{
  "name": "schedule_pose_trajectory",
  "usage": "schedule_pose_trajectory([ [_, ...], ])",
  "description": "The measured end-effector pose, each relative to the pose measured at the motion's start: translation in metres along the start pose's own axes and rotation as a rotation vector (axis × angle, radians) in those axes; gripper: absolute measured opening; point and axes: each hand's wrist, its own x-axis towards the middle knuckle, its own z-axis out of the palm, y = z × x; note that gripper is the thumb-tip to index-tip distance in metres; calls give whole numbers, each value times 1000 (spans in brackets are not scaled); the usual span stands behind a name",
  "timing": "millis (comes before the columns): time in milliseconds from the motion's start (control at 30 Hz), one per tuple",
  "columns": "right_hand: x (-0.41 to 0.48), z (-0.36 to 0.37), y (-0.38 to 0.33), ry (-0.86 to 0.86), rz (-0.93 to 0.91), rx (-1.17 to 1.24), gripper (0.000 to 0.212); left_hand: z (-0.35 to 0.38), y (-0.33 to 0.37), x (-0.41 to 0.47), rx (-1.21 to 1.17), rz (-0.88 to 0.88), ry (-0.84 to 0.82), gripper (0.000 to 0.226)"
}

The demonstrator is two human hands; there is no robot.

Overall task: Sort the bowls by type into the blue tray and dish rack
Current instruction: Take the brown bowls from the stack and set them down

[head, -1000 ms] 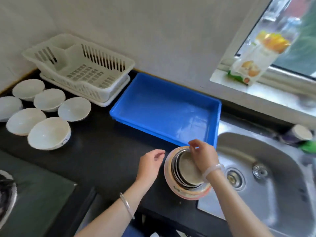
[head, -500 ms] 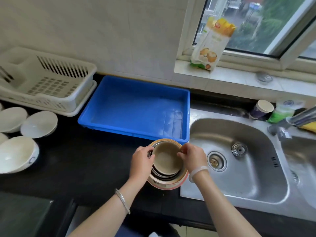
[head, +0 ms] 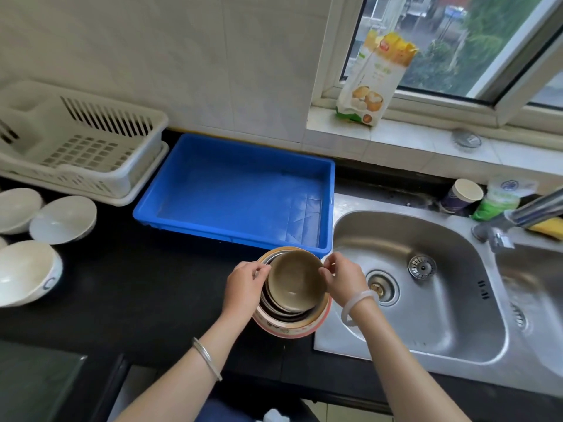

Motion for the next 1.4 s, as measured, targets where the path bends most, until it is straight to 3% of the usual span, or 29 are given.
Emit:
schedule_pose_trajectory([
  [233, -3, -20, 6, 3, 79, 315, 19, 3, 9, 0, 63, -29, 54, 3],
  [367, -5, -26, 5, 10, 51, 331, 7, 4, 17, -1, 69, 15, 73, 9],
  [700, -7, -35, -33, 54, -21, 403, 8, -42, 10, 13, -56, -33, 79, 15],
  [933, 4, -12, -96, -1, -121, 403, 9, -101, -33, 16, -198, -197, 207, 11],
  [1100, 18, 30, -138, -96, -139, 424, 21, -141, -81, 13, -331, -350, 338, 9],
  [1400, 45, 132, -211, -270, -87, 371, 8, -186, -169, -1, -528, -613, 577, 11],
])
